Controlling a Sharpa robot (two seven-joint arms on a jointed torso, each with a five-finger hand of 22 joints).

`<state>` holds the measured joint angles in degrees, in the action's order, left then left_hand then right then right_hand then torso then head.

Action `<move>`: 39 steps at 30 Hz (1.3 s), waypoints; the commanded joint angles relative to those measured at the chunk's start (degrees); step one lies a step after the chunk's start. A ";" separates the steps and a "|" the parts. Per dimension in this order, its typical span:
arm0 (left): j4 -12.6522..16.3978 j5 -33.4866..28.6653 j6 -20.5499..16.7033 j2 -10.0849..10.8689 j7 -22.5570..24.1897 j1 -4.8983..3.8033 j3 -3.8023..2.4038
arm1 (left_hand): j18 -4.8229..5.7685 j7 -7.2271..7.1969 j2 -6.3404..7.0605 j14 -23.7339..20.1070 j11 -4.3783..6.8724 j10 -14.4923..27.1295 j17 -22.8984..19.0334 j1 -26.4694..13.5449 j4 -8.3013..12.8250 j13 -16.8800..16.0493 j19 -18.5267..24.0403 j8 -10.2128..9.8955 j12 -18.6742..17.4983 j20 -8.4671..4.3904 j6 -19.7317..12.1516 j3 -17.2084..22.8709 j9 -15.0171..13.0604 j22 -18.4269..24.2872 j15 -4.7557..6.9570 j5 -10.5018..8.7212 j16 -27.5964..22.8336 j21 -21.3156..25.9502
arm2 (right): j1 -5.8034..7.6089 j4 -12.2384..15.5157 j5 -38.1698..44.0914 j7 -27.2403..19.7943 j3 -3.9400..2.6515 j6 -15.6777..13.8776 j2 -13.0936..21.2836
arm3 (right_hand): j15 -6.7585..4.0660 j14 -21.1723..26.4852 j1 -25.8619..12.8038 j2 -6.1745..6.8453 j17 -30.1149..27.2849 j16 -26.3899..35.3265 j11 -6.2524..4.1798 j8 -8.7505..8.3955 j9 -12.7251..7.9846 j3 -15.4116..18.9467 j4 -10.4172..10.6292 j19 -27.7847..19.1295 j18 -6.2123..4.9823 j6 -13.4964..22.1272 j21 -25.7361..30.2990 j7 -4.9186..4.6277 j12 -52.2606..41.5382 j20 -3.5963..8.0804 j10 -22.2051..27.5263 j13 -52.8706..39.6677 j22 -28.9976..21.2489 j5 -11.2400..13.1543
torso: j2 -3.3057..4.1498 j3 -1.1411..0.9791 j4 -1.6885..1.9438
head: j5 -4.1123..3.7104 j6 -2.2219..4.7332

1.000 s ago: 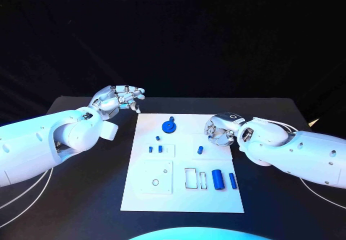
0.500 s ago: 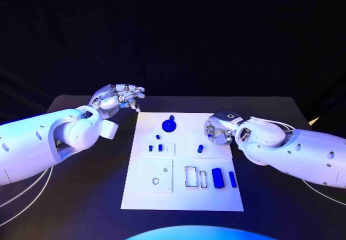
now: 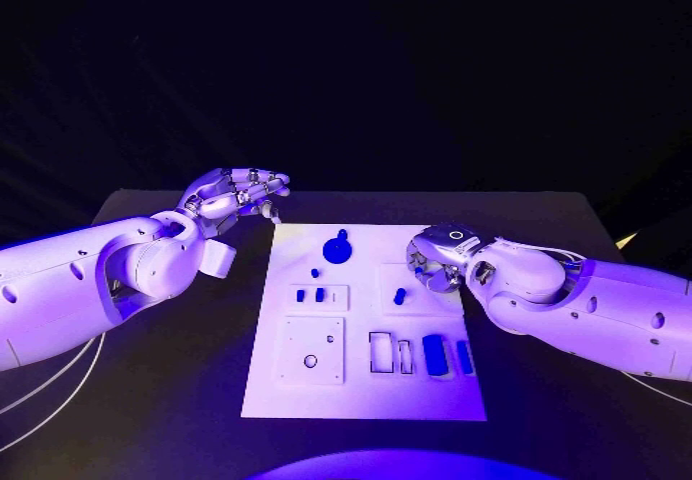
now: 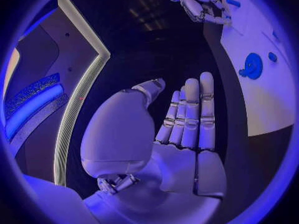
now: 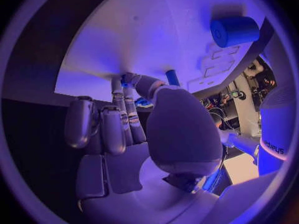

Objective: Assemble the parts on the task board

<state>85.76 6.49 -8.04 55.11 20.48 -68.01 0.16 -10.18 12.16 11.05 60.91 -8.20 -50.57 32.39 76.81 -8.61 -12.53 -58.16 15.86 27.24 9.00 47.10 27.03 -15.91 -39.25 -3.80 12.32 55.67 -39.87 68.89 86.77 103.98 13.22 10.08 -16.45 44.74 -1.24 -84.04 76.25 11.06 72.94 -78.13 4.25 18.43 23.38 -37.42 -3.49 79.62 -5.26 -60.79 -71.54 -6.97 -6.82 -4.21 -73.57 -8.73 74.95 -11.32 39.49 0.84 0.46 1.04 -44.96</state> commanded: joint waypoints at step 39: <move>-0.04 0.67 -0.70 -0.23 -0.80 0.01 0.01 | -0.30 0.29 -0.30 -0.61 -0.25 1.11 -0.16 0.58 -0.44 0.13 -0.56 -0.10 0.42 0.02 -0.96 -0.59 0.10 0.41 -0.13 -0.09 0.02 0.69 | 1.68 5.01 -0.12 3.24 -0.10 -6.52 3.83 | -0.63 -3.01 0.97 -1.57 -0.22 -0.40 -1.77 0.39 0.64 -2.19 -1.48 0.47 1.05 -0.79 -1.52 0.28 -0.19 0.28 -2.68 -0.70 1.64 0.31 | -0.01 0.05 0.02 | -0.17 0.24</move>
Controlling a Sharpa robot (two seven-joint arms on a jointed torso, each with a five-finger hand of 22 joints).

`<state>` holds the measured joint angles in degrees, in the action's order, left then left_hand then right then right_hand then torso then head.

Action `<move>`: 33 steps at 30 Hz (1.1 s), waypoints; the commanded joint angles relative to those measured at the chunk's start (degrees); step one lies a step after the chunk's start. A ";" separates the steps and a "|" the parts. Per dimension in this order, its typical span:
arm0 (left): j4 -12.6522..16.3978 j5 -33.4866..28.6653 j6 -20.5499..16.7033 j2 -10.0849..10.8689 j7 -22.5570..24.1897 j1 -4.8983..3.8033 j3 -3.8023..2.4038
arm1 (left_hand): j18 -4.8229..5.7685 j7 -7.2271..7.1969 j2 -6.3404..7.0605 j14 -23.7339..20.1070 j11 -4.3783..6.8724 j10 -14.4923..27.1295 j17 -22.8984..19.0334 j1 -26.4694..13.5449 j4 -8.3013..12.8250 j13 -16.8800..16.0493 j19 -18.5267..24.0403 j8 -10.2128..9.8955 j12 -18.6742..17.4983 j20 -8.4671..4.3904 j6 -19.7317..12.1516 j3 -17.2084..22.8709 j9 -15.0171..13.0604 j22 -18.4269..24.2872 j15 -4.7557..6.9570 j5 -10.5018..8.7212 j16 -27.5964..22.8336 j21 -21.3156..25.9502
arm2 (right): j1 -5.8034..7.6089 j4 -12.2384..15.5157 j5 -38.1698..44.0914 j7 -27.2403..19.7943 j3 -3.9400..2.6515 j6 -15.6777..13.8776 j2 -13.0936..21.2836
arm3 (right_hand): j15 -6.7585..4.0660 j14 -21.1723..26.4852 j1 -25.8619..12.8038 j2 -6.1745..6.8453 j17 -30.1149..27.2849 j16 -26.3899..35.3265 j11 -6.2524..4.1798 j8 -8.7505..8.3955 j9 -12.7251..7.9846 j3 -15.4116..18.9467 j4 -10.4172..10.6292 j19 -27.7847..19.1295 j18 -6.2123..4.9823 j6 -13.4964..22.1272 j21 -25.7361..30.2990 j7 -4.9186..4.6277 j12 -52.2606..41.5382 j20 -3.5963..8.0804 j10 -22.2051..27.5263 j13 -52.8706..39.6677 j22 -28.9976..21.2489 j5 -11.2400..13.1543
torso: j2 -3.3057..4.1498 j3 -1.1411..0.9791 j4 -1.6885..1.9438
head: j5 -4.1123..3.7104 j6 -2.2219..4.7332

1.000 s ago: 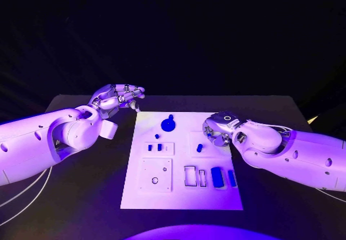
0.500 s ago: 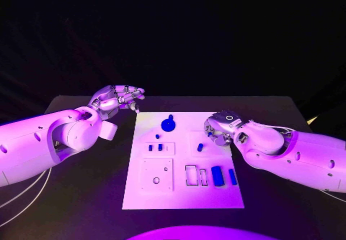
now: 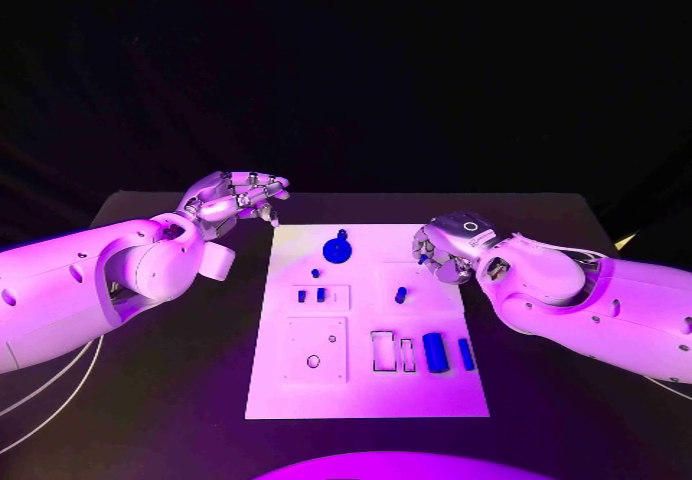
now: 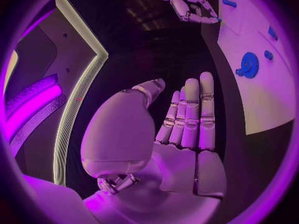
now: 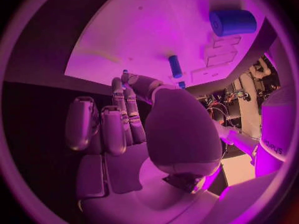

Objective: Assemble the parts on the task board

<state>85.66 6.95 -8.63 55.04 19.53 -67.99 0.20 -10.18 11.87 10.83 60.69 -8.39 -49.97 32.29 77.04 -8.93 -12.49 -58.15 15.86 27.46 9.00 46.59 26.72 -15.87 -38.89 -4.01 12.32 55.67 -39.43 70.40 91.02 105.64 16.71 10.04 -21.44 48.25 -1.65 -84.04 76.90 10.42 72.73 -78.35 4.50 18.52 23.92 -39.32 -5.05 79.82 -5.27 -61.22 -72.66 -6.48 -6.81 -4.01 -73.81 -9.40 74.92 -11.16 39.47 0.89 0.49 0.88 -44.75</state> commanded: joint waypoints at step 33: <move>-0.15 0.23 0.33 -1.23 0.10 0.07 -0.03 | -0.31 0.64 -0.06 -0.46 -0.12 0.88 -0.10 0.64 -0.13 0.12 -0.70 -0.18 0.28 0.08 -0.73 -0.47 0.09 0.22 0.03 -0.09 0.10 0.46 | -1.64 10.02 -4.92 -1.97 0.15 0.57 -7.00 | -0.24 -2.97 0.13 -1.02 -0.18 -0.14 -1.94 0.18 0.21 -0.46 0.06 0.01 0.97 -0.24 -0.03 -0.34 0.00 0.01 -2.35 -0.09 1.45 0.49 | 0.04 0.06 0.06 | 4.20 -1.35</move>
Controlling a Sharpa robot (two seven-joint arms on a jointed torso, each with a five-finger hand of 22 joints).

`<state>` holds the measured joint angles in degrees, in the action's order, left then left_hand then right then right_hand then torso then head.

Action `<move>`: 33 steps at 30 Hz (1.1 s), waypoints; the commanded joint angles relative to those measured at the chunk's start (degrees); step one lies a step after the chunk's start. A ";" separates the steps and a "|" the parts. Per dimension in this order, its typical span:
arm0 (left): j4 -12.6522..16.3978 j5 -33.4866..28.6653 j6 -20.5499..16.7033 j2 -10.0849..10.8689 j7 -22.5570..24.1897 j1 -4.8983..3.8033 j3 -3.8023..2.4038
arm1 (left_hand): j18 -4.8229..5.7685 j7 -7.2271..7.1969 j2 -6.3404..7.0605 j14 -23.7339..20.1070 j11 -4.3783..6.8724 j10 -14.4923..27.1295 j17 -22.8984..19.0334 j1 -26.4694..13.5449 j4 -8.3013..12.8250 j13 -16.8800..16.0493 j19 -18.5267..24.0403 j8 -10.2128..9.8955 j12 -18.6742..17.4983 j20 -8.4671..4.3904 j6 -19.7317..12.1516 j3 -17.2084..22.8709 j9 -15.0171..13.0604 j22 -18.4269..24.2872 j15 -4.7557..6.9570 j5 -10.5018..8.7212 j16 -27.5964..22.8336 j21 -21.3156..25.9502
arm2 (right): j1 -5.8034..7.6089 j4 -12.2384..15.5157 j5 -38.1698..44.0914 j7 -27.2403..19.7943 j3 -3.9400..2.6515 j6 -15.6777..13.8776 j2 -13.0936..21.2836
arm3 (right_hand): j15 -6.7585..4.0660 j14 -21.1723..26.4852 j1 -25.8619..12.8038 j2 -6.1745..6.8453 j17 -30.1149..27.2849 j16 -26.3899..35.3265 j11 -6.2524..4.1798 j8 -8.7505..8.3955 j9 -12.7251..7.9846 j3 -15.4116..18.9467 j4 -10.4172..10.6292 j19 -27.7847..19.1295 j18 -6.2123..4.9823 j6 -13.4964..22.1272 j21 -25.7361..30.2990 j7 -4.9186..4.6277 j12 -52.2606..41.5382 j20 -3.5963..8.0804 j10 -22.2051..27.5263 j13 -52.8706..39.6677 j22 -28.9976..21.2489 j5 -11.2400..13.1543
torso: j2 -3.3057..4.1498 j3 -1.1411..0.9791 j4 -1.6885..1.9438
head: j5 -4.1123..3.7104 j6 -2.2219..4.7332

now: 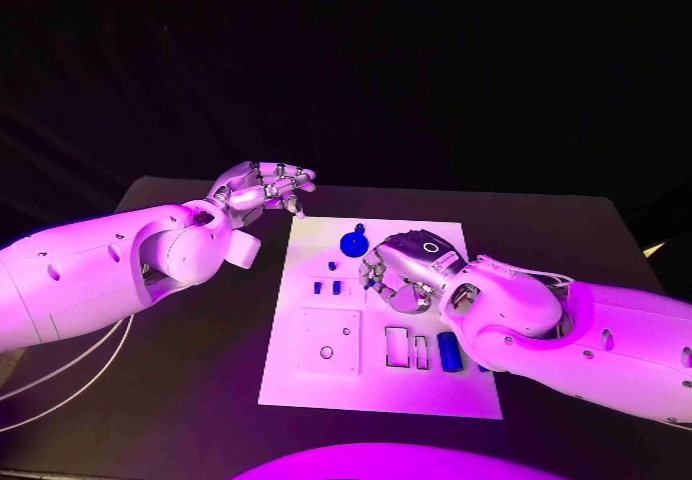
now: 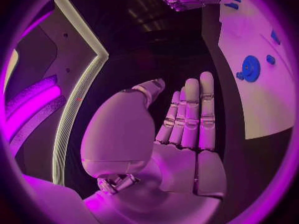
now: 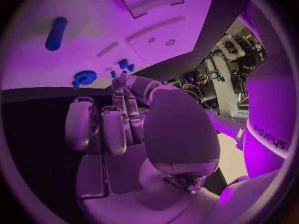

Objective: Assemble the parts on the task board

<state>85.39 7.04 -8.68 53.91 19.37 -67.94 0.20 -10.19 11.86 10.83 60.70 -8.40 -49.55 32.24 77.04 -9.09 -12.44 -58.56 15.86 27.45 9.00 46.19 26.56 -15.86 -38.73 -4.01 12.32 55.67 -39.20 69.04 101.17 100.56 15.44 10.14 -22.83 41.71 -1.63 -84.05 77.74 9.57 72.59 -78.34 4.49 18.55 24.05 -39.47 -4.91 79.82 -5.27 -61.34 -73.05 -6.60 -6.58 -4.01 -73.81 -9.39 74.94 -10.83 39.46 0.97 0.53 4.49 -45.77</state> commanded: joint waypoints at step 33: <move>0.33 0.14 -0.09 -0.16 0.88 0.00 -0.03 | -0.30 0.71 -0.10 -0.52 -0.17 0.79 -0.10 0.98 0.04 0.08 -0.43 -0.21 0.46 0.12 -0.57 -0.50 0.10 0.23 -0.01 -0.06 0.19 0.44 | -4.11 -2.35 0.71 -1.41 0.91 4.24 -4.95 | -0.21 -2.93 -0.81 -0.25 -0.13 -0.14 -1.87 0.05 0.14 -0.40 -0.11 -0.14 0.91 0.02 0.57 -0.29 -0.06 -0.03 -2.22 -0.12 1.31 0.34 | 0.05 -0.07 -0.04 | 1.95 -1.84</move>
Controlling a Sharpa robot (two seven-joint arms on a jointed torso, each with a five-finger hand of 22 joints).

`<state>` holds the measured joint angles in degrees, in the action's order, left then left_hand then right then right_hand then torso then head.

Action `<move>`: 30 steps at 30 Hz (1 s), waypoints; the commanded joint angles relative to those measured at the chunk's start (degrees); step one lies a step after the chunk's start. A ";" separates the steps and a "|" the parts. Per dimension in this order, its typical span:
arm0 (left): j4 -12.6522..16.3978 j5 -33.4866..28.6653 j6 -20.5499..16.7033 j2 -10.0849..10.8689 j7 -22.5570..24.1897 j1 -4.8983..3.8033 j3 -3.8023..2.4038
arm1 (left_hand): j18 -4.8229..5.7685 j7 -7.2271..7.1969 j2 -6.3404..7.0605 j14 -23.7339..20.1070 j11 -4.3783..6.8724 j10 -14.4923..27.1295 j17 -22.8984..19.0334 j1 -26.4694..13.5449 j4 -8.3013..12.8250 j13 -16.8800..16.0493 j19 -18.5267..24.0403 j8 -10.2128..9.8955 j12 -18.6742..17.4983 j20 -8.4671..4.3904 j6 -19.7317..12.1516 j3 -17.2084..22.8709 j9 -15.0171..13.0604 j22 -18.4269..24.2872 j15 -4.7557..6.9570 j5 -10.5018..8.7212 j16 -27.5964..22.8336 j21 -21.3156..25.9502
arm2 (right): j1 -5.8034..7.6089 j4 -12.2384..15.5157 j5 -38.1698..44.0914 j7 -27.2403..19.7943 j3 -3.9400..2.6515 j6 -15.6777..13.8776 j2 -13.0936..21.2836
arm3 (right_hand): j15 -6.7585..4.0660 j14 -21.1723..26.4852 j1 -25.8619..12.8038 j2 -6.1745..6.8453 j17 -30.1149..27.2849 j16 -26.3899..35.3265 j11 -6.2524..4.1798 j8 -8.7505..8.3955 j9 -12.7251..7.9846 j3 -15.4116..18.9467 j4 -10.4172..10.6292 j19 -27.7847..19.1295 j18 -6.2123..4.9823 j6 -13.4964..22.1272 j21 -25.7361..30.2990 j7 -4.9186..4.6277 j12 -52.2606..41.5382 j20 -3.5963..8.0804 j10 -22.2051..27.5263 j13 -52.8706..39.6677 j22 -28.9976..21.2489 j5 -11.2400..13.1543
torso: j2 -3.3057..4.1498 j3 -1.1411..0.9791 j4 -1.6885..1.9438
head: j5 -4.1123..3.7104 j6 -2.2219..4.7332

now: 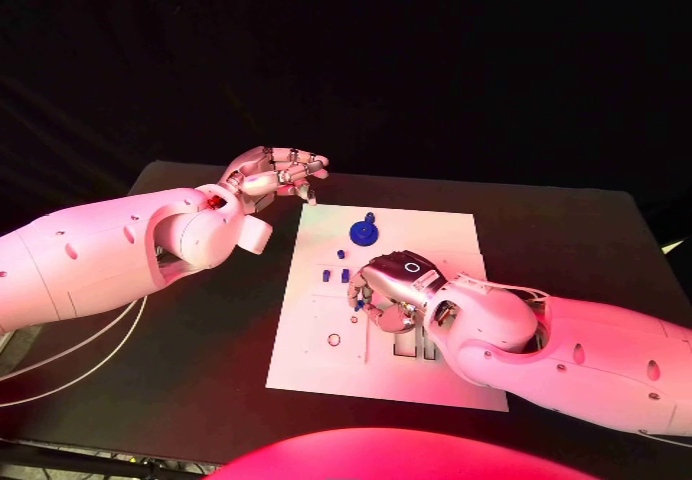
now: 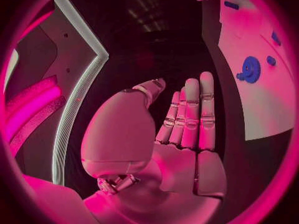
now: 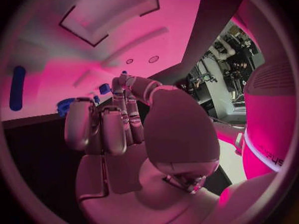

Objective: Assemble the parts on the task board

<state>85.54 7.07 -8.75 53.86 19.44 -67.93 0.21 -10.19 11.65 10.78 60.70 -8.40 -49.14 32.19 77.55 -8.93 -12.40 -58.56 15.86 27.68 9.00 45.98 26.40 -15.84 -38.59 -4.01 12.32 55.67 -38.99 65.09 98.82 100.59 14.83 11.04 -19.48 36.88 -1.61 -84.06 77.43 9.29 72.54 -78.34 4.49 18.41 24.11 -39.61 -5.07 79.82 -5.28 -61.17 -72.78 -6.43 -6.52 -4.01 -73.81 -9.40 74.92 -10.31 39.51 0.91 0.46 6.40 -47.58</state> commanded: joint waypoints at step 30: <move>0.04 0.11 0.31 0.02 0.34 -0.01 -0.03 | -0.30 0.94 -0.05 -0.54 -0.19 0.43 -0.07 0.50 -0.16 0.03 -0.48 -0.20 0.29 0.13 -0.38 -0.41 0.08 0.13 -0.03 -0.07 0.22 0.28 | -1.12 -0.12 0.81 -1.36 0.13 2.05 -0.60 | -0.20 -2.92 -0.53 -0.02 -0.06 -0.19 -1.84 0.15 0.13 -0.30 0.02 -0.17 0.91 -0.09 0.31 -0.50 -0.05 -0.05 -2.17 -0.13 1.35 -0.14 | -0.01 0.01 0.01 | 0.08 -0.53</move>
<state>85.48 7.08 -8.76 53.93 19.36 -67.93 0.21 -10.19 11.65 10.78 60.70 -8.60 -48.94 32.20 77.55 -9.09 -12.41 -58.77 15.86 27.68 9.21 45.98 26.24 -15.85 -38.52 -4.01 12.32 55.67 -38.99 64.04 98.67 100.69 14.21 11.15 -18.67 36.30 -1.53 -84.14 77.06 9.69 72.55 -78.34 4.30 18.33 24.19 -39.54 -5.14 79.82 -5.27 -61.33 -72.78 -6.59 -6.37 -4.01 -74.00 -9.43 74.95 -10.16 39.48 0.92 0.47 6.47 -48.09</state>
